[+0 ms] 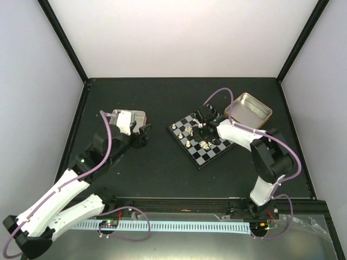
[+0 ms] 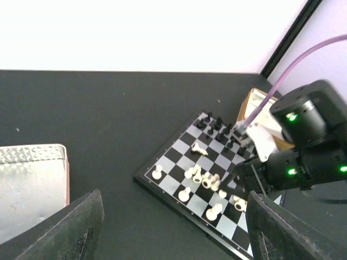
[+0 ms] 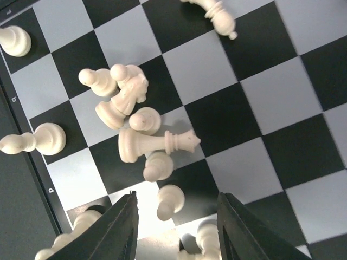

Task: Set up the chess pieces on the board
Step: Pick up the chess piece from the chessboard.

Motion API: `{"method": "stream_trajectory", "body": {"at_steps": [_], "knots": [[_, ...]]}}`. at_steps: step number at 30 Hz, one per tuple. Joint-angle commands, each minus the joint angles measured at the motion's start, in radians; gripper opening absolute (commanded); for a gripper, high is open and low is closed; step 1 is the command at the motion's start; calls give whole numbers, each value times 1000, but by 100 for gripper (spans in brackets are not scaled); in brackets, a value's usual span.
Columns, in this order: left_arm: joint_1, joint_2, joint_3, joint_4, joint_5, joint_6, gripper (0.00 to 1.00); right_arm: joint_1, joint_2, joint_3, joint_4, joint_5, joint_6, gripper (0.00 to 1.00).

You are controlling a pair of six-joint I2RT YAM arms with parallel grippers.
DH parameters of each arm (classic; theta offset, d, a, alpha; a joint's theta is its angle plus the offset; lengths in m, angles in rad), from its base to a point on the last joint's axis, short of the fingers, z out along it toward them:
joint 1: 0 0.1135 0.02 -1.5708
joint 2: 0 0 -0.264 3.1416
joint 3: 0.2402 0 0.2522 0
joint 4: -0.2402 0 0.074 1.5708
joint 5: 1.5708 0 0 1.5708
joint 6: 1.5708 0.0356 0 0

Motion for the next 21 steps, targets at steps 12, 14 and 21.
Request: {"method": "stream_trajectory", "body": {"at_steps": [12,14,21], "knots": [[10,-74,-32,-46,-33,27,74,29,95,72,-55,19,-15,19],[11,-75,-34,-44,-31,27,74,34,98,74,-57,14,-14,15],[12,-71,-43,-37,-33,26,74,46,34,64,-44,30,3,7]]}}
